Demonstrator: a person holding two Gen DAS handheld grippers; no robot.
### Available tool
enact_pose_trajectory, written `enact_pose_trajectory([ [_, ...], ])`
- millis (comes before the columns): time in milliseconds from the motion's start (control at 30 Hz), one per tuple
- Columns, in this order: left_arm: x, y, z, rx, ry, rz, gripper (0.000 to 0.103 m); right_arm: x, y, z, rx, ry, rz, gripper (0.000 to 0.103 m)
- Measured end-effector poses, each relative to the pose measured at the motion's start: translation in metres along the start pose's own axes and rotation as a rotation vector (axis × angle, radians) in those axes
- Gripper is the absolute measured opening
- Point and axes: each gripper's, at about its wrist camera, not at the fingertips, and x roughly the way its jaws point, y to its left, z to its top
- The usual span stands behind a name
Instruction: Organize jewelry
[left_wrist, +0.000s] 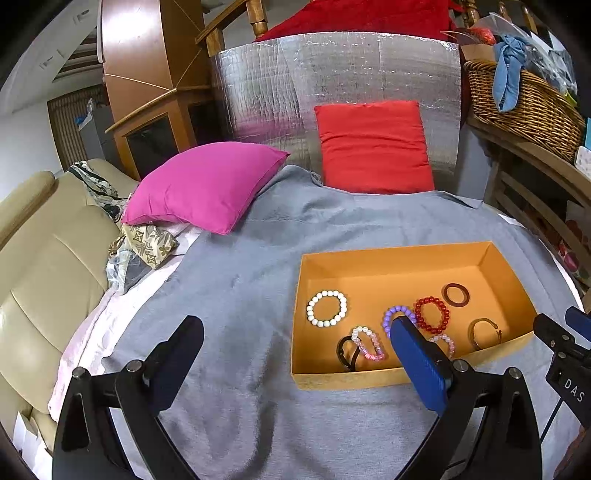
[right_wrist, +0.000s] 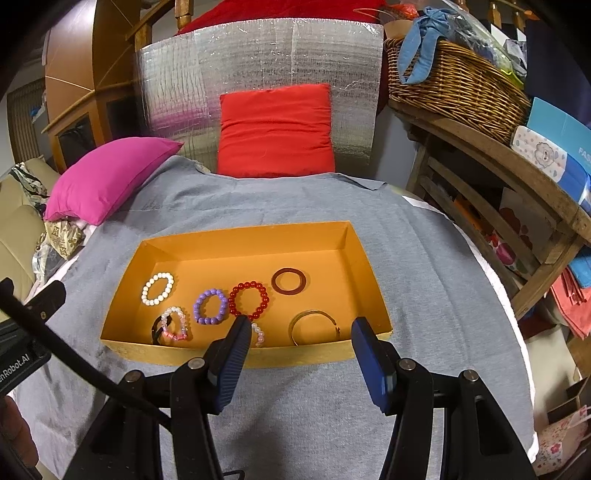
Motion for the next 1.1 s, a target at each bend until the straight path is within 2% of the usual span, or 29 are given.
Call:
enact_pose_trajectory([
  [1100,-0.0005,-0.0036,-0.0006,0.012,-0.001,-0.001,0.101,0.0009,0.0004,-0.0001,0.002,-0.003,-0.001,0.060],
])
